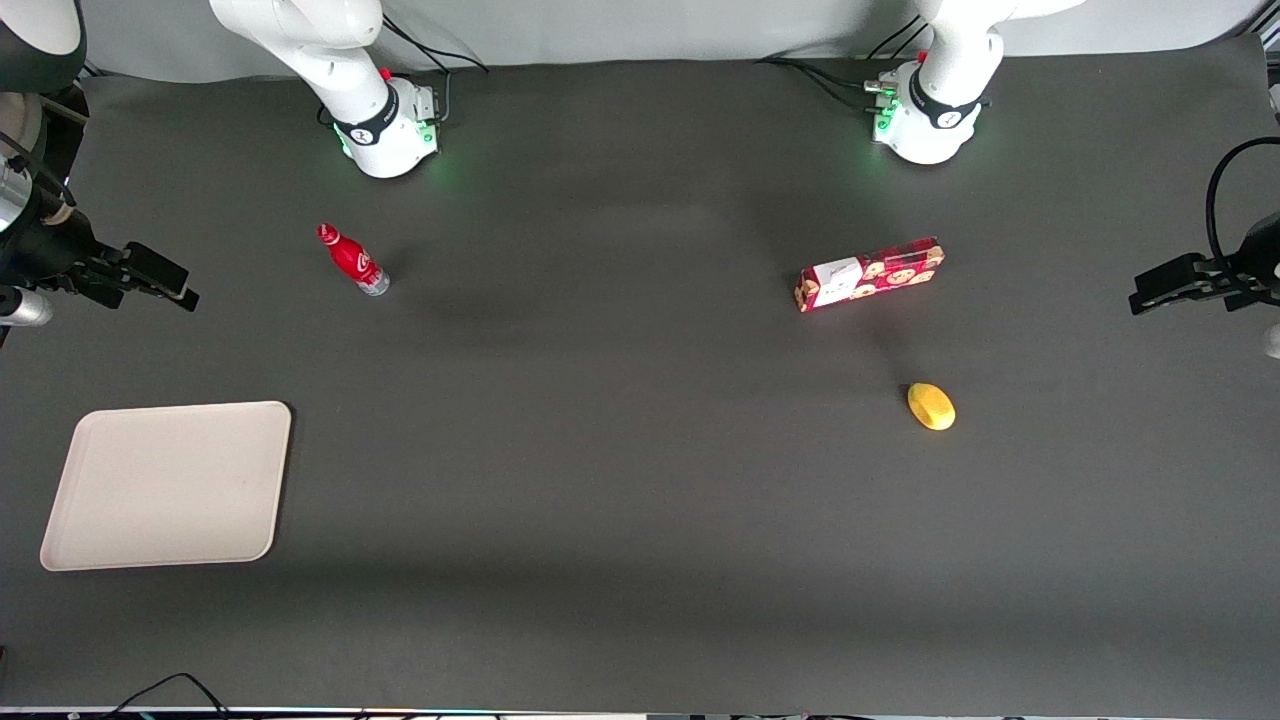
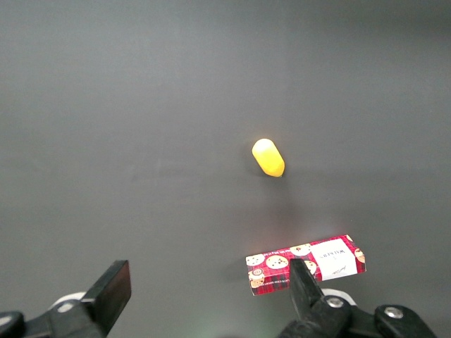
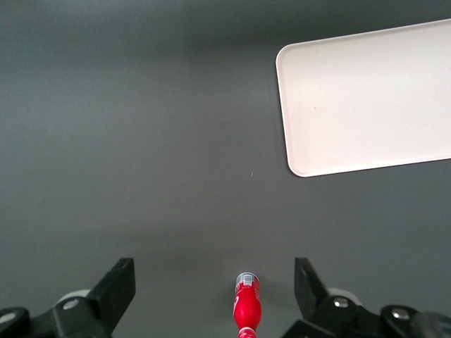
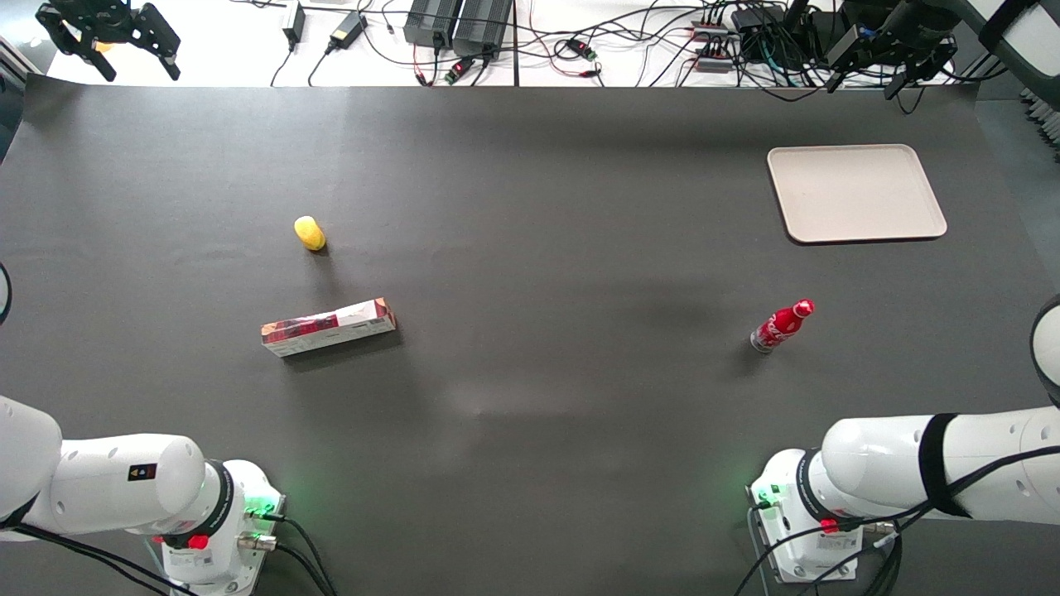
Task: Place coke bottle on tray
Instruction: 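Lower the open right gripper over the red Coca-Cola bottle's cap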
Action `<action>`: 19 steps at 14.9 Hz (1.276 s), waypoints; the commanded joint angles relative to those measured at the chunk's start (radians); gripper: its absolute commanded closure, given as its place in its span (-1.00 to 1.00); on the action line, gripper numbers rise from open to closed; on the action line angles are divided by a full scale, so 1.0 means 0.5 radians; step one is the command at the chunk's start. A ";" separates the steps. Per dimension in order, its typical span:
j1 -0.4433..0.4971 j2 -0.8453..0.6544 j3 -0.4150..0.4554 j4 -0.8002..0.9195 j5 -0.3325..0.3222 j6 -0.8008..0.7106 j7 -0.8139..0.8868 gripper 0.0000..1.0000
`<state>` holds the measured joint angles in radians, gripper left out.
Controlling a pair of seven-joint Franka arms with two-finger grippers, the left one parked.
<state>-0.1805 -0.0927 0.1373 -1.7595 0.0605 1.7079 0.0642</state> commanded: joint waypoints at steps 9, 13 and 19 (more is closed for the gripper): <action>0.024 -0.096 0.105 -0.345 -0.029 0.014 0.004 -1.00; 0.014 -0.492 0.201 -1.100 -0.032 0.437 0.010 -1.00; 0.008 -0.630 0.235 -1.607 -0.038 0.578 -0.024 -1.00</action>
<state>-0.1672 -0.3367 0.2443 -2.4164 0.0555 1.9165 0.0655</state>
